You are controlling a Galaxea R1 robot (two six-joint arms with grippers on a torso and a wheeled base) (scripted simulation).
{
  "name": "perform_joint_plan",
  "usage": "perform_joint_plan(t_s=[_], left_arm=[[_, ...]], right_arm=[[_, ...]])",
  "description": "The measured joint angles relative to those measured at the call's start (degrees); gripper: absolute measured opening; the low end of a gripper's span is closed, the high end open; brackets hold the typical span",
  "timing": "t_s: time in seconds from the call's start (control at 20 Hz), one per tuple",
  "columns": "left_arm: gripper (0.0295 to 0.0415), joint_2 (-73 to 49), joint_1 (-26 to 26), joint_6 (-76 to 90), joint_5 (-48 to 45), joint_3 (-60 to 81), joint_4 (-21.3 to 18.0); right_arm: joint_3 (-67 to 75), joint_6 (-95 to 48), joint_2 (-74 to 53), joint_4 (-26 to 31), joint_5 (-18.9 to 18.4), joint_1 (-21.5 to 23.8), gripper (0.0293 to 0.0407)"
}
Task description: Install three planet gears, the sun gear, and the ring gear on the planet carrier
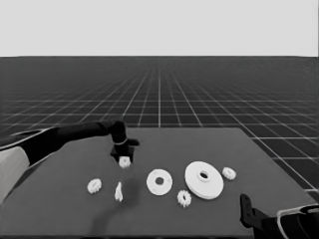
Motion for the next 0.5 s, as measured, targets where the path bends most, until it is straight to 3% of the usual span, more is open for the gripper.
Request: perform_joint_plan(t_s=[0.2, 0.5], left_arm=[[0.0312, 19.7, -0.1, -7.2, 1.1, -12.3, 0.3], [0.0312, 22.8, -0.1, -6.6, 1.1, -16.1, 0.3]], right_arm=[[0.0, 0.0, 0.0, 0.0, 0.0, 0.0, 0.0385], [0.0, 0.0, 0.0, 0.0, 0.0, 0.0, 0.0385]])
